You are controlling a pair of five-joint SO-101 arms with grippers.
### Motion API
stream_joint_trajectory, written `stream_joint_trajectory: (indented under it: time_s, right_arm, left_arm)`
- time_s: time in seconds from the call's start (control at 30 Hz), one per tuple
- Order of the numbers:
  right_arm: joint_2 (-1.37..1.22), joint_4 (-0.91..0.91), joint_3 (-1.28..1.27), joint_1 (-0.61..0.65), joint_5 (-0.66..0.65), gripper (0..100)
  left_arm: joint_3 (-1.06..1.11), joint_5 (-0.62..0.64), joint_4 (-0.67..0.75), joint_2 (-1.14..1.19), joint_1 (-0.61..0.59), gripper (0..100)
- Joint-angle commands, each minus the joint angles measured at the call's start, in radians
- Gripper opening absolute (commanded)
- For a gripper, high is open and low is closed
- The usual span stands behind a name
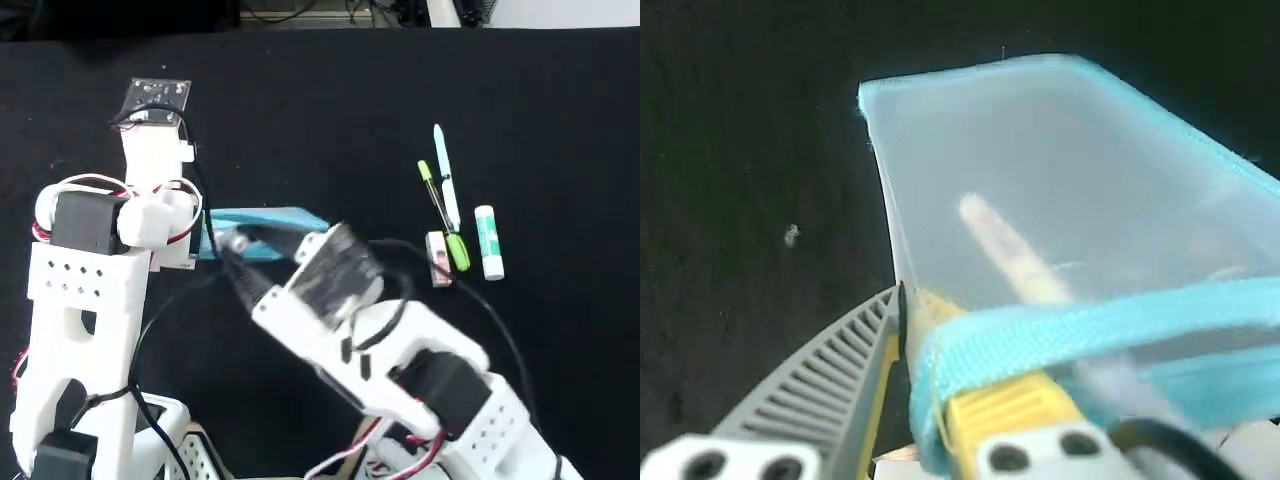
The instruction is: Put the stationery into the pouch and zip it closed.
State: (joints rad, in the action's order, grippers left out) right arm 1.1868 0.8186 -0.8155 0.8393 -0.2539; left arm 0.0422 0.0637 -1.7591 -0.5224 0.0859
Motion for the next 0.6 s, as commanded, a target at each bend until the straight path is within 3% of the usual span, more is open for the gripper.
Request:
stream_joint_trajectory:
  time_s: [0.0,0.13,0.33,0.57]
  right_arm:
    - [0.005,-0.074,-0.045,0.058,-0.077,1.5]
    - [0.005,-0.1,-0.093,0.058,-0.075,2.8]
    - [0.013,0.031,-0.018,0.058,-0.075,22.3]
    - [0.015,0.293,0.295,0.049,-0.081,14.2]
  left_arm:
    - [-0.007,-0.006,0.0,0.009,0.015,3]
    - [-0.005,-0.006,0.0,0.009,0.015,3]
    - [-0.002,-0.006,0.0,0.009,0.015,3]
    - [-0.001,-0.006,0.0,0.009,0.015,3]
